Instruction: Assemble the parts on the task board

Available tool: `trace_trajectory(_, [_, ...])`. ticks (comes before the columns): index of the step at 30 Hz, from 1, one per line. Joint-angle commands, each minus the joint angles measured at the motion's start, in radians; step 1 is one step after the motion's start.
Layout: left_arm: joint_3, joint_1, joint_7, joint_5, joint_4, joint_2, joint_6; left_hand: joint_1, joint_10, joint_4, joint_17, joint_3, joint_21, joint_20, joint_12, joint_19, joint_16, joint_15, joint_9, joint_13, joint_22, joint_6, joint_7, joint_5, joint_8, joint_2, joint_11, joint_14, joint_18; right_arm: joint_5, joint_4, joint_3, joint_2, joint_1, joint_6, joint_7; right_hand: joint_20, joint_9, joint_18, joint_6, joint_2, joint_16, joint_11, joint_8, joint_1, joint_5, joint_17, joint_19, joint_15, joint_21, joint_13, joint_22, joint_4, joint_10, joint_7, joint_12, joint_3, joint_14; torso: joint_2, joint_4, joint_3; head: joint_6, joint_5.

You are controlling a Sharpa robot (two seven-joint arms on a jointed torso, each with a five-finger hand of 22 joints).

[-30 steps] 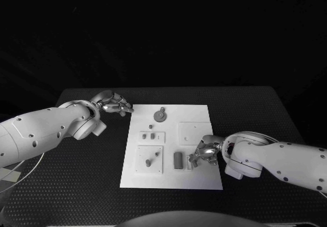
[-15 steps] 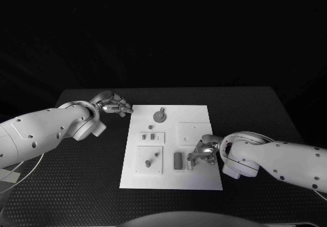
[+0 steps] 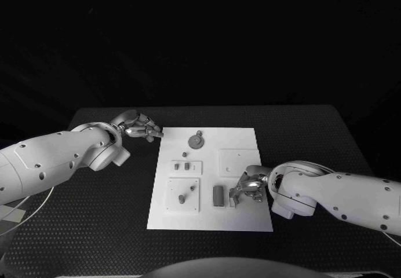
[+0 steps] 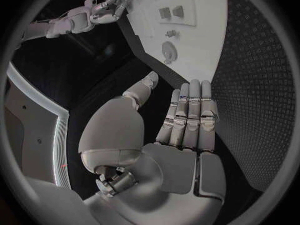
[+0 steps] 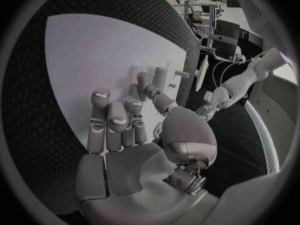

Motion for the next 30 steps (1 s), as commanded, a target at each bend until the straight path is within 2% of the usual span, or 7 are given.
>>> trace_trajectory(1, [0.000,0.001,0.005,-0.003,0.003,0.000,0.010,-0.003,0.007,0.006,0.002,0.002,0.002,0.001,-0.006,-0.002,-0.005,-0.001,-0.001,0.001,-0.001,0.007,-0.001,-0.003,0.003,-0.002,0.003,0.005,0.015,-0.001,0.008,0.000,0.000,-0.003,0.023,-0.001,0.003,0.001,0.028,0.009,0.019,0.006,0.000,0.003,0.017,0.002,0.002,0.004,-0.008,0.004,0.000,0.020,0.003,0.008,0.003,0.004,0.002,0.000,0.000,0.0000,-0.0001,-0.002,0.000])
trace_trajectory(14, [0.000,0.001,0.005,-0.003,0.002,0.000,0.010,-0.003,0.007,0.006,0.003,0.002,0.002,0.001,-0.005,-0.003,-0.005,-0.001,-0.001,0.001,-0.001,0.007,-0.001,-0.003,0.003,-0.002,0.003,0.005,0.015,-0.004,0.005,0.000,0.001,-0.004,0.024,-0.005,0.003,0.000,0.028,0.010,0.020,0.006,0.000,0.003,0.017,0.002,0.002,0.004,-0.008,0.005,0.000,0.020,0.003,0.008,0.003,0.003,0.002,0.000,0.000,0.0001,0.0004,-0.004,0.000])
trace_trajectory(19, [0.000,0.001,0.005,-0.003,0.002,0.000,0.010,-0.003,0.007,0.006,0.003,0.002,0.002,0.001,-0.005,-0.003,-0.006,-0.001,-0.001,0.001,-0.001,0.007,-0.001,-0.003,0.003,-0.002,0.003,0.005,0.015,-0.004,0.001,0.000,0.003,-0.005,0.003,-0.007,0.003,-0.001,0.028,0.010,0.018,0.006,0.001,0.003,0.014,0.002,0.002,0.003,-0.008,0.005,0.000,0.020,0.004,0.008,0.003,0.003,0.001,0.000,0.000,-0.0003,0.0001,-0.004,0.000])
trace_trajectory(25, [0.000,0.001,0.005,-0.003,0.002,0.000,0.010,-0.003,0.007,0.006,0.004,0.002,0.002,0.001,-0.006,-0.003,-0.006,0.000,-0.001,0.001,-0.001,0.007,-0.001,-0.003,0.003,-0.002,0.003,0.005,0.015,0.004,-0.008,0.000,0.009,-0.007,-0.009,-0.008,0.005,-0.008,0.028,0.010,0.020,0.005,0.001,0.004,-0.025,0.002,0.001,0.004,-0.007,0.004,-0.001,0.017,0.013,0.008,0.004,0.001,-0.006,-0.001,0.000,0.0004,-0.0002,-0.004,0.000])
trace_trajectory(27, [0.000,0.001,0.005,-0.003,0.002,0.000,0.009,-0.003,0.007,0.006,0.004,0.002,0.002,0.001,-0.006,-0.003,-0.006,0.000,-0.001,0.001,-0.002,0.007,-0.001,-0.003,0.003,-0.002,0.003,0.005,0.015,0.005,-0.011,0.000,0.011,-0.008,-0.012,-0.008,0.004,-0.011,0.028,0.010,0.017,0.005,0.001,0.005,-0.038,0.002,0.000,0.004,-0.008,0.004,-0.001,0.016,0.016,0.008,0.004,0.001,-0.006,-0.001,0.000,0.0006,0.0000,-0.004,0.000])
trace_trajectory(30, [0.000,0.001,0.005,-0.003,0.002,0.000,0.010,-0.003,0.007,0.007,0.004,0.002,0.002,0.001,-0.006,-0.003,-0.006,0.000,-0.001,0.001,-0.002,0.007,-0.001,-0.003,0.003,-0.002,0.003,0.005,0.015,0.008,-0.014,-0.001,0.013,-0.010,-0.018,-0.008,0.003,-0.015,0.028,0.008,-0.003,0.004,0.002,0.005,-0.062,0.002,-0.001,0.006,-0.008,0.003,-0.001,0.015,0.024,0.007,0.004,-0.001,-0.007,0.000,0.000,0.0005,-0.0001,-0.005,0.000])
